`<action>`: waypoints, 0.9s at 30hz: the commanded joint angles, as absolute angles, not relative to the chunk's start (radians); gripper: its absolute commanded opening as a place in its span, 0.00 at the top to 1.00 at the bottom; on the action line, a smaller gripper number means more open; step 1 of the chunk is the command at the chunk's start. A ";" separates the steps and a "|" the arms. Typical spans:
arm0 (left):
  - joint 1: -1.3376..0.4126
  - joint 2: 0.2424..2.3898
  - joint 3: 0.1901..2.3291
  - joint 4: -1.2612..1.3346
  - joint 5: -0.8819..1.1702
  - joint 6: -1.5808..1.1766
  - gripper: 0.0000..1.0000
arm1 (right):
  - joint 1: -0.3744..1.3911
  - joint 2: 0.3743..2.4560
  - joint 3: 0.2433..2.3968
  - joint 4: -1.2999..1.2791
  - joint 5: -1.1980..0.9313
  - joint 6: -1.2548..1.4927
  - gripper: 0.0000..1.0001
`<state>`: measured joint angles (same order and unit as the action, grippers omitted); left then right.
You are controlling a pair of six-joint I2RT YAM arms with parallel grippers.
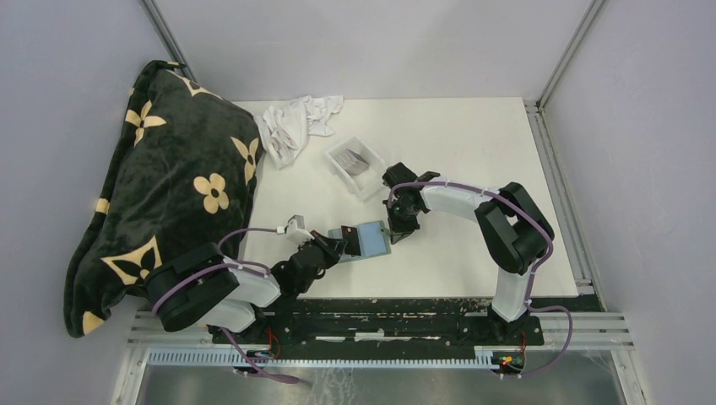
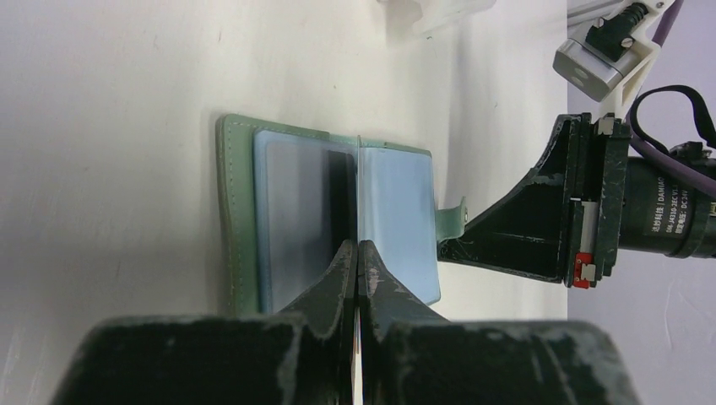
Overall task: Put the credit cards into the card holder
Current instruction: Insert the credit card into the card holder.
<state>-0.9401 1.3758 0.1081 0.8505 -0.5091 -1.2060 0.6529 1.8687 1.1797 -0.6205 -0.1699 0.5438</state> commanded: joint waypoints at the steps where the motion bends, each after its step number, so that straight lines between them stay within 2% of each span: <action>1: -0.951 1.404 0.150 0.878 -0.567 -1.246 0.97 | 0.673 1.863 1.201 -0.624 -0.127 0.534 0.99; 27: -0.962 1.461 0.120 0.984 -0.571 -1.346 0.97 | 0.688 1.902 1.203 -0.645 -0.130 0.517 0.99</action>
